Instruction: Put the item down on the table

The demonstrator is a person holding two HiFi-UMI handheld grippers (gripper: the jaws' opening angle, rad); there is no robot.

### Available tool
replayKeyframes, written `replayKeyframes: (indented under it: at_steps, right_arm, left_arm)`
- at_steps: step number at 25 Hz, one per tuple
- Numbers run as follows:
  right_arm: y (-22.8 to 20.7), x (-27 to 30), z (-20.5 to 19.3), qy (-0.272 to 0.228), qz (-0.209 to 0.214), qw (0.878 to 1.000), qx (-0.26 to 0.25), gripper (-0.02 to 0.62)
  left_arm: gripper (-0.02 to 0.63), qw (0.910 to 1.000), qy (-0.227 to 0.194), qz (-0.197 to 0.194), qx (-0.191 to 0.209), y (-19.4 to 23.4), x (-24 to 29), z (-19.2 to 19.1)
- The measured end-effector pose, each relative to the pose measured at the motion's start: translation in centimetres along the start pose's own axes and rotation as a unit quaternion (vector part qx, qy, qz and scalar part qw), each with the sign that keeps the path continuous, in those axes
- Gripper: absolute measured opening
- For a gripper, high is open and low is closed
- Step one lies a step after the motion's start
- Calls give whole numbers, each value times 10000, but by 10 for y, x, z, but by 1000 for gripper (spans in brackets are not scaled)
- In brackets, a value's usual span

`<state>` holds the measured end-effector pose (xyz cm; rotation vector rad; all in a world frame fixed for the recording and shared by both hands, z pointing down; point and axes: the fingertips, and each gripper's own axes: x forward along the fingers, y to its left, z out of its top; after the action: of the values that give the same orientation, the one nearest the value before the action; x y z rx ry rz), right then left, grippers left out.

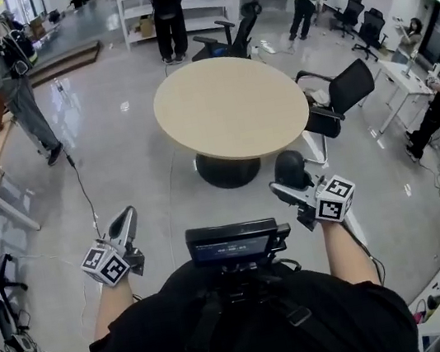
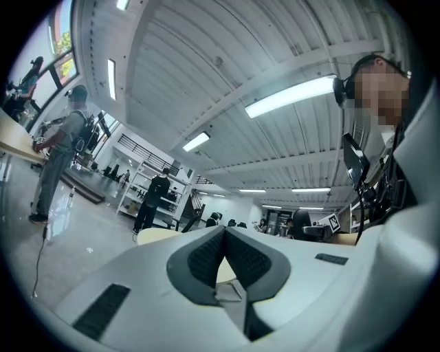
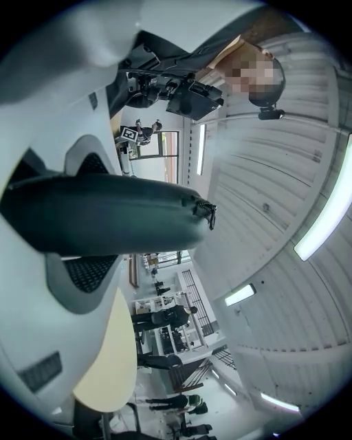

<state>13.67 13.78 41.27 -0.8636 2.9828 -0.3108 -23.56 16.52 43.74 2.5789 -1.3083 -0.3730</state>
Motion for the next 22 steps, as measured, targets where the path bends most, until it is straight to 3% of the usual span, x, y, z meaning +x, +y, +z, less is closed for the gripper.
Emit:
replayKeyframes:
  at_steps: [5,10,16,22]
  right_arm:
    - [-57,-42,7,33,115,9999,33,272]
    - [-106,-70,0,-45,14,9997,258,270]
    - [-143,-78,-16,14,-108,9990,434,272]
    - [-174,-51,-13,190,-375,9983,407,270]
  left_arm:
    - [-3,10000,24,24,69,-50,67,-18]
    - [-3,9997,191,35,128,-67,110,-29]
    - [-3,9994,345,26,70,-58,145,-47]
    - [-3,9987,401,-276,-158,-20,193,-57]
